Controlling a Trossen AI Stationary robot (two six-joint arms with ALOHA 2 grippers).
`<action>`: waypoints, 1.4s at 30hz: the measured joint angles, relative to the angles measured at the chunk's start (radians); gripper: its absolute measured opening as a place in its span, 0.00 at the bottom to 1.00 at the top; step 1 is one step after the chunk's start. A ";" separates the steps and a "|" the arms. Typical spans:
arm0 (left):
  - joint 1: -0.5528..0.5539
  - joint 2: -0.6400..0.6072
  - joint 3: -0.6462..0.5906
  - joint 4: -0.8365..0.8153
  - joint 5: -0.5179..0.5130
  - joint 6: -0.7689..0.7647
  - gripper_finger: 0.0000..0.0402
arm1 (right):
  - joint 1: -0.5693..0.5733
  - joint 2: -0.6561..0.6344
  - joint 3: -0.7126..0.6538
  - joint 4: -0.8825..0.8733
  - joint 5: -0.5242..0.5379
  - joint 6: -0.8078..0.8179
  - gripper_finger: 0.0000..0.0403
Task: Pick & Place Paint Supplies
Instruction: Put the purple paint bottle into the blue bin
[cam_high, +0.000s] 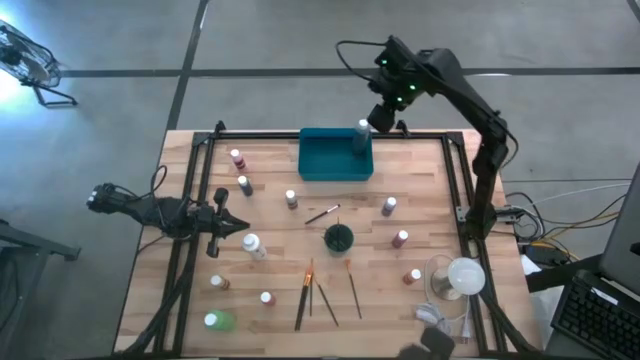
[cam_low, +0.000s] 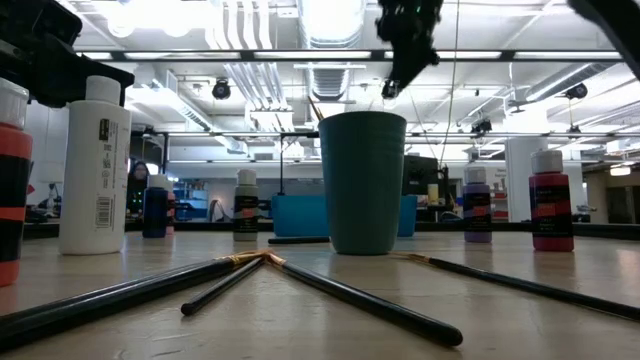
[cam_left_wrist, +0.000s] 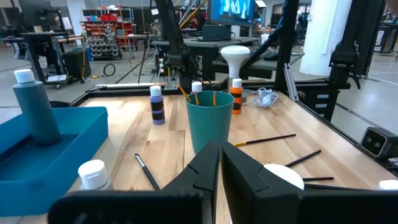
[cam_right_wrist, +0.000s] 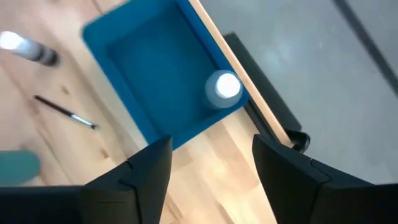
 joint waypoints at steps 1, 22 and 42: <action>0.000 0.000 0.000 0.000 0.000 0.000 0.06 | 0.012 -0.020 0.000 0.000 0.000 0.000 0.52; 0.000 0.000 0.000 0.000 0.000 0.000 0.06 | 0.176 -0.227 -0.001 0.000 -0.003 0.102 0.33; 0.000 0.000 0.000 0.000 0.000 0.000 0.06 | 0.179 -0.226 -0.001 0.005 -0.001 0.080 0.13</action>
